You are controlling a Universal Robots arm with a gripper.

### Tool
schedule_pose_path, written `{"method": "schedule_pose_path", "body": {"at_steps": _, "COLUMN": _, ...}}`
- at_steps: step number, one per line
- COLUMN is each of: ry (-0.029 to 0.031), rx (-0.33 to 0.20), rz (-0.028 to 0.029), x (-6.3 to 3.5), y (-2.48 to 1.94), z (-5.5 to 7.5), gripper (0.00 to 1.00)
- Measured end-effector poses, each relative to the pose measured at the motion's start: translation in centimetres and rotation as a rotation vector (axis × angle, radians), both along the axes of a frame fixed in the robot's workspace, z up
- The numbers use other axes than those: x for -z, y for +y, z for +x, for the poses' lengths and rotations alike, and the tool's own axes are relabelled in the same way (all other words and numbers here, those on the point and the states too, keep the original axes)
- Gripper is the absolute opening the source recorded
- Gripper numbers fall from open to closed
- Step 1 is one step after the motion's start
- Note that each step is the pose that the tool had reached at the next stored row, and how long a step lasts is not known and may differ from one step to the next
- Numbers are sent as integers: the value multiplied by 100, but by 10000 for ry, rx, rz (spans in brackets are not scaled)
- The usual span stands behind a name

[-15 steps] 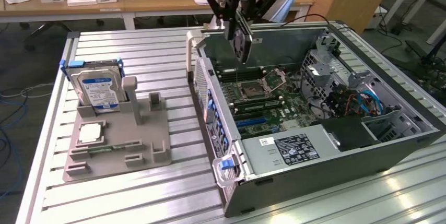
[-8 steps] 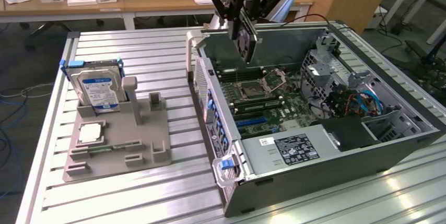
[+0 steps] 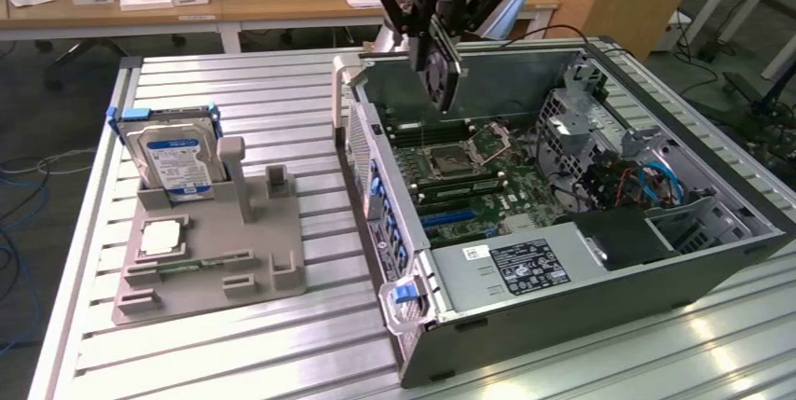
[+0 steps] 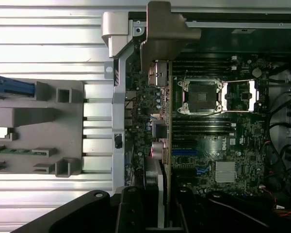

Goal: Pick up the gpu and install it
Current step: 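Pick up the gpu and move the gpu toward the slot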

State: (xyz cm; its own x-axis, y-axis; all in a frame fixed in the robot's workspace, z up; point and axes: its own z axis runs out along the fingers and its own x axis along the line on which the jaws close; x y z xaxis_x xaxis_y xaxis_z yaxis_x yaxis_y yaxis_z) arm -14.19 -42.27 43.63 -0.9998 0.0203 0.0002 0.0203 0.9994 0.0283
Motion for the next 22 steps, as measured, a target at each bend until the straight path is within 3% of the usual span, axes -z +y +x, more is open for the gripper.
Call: {"method": "schedule_pose_path", "body": {"at_steps": 22, "ry": 0, "rx": -28, "rz": 0, "x": 4, "y": 0, "z": 250, "gripper": 28}}
